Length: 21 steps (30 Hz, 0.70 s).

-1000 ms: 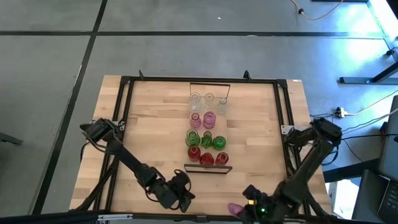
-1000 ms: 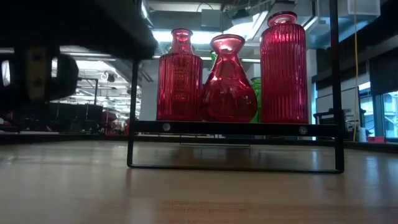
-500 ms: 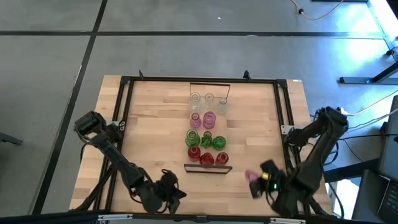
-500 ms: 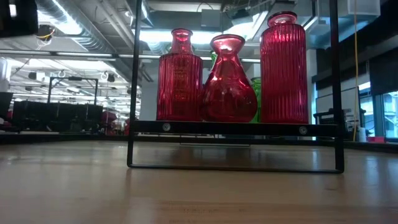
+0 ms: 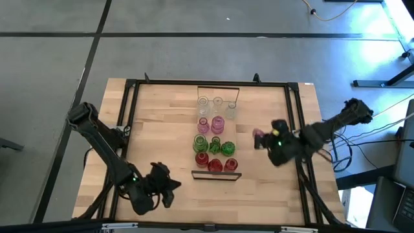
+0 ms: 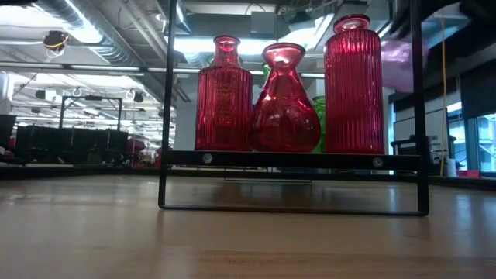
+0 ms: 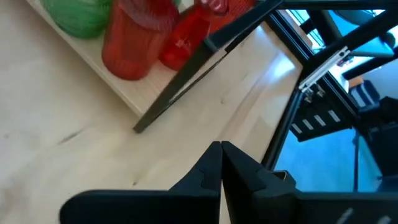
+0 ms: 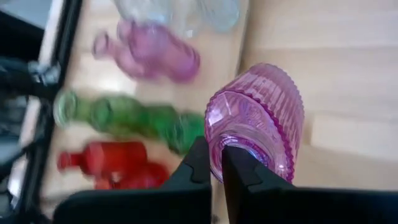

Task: Sort vases onto shelf
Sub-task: Put the purple vase on the shelf aligned with the other purple vases

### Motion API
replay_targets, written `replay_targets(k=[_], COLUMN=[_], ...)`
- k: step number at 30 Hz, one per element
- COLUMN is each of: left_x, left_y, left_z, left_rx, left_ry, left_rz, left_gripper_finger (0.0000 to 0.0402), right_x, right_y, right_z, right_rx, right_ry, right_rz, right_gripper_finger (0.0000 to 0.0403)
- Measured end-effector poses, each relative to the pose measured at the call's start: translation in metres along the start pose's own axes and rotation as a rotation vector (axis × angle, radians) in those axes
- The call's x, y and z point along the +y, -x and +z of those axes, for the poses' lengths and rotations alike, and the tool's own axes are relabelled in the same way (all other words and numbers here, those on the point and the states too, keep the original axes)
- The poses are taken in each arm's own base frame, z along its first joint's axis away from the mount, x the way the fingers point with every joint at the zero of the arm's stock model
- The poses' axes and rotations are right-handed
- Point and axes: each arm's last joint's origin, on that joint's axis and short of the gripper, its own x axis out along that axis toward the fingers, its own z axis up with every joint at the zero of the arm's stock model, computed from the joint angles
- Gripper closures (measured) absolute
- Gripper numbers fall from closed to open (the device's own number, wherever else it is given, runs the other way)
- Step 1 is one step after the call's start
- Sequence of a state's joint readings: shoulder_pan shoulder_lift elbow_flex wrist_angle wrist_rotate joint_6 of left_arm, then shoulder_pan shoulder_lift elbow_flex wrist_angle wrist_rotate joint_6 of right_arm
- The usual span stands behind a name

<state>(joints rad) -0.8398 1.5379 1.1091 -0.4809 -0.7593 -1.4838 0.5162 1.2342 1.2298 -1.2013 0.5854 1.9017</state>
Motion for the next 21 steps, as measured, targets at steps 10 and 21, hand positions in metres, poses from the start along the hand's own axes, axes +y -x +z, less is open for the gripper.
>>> replay_targets(k=[10, 21], left_x=[0.005, 0.034], left_y=[0.014, 0.073], left_z=[0.016, 0.05], left_rx=[0.003, -0.122], left_ry=[-0.11, -0.19], left_rz=[0.015, 0.064], left_gripper_finger=[0.0401, 0.0401], right_x=[0.024, 0.038], right_y=[-0.055, -0.095], right_z=[0.057, 0.075], right_rx=[-0.003, 0.037], right_ry=[-0.103, -0.177], right_rz=[0.115, 0.109], right_gripper_finger=[0.0403, 0.0403])
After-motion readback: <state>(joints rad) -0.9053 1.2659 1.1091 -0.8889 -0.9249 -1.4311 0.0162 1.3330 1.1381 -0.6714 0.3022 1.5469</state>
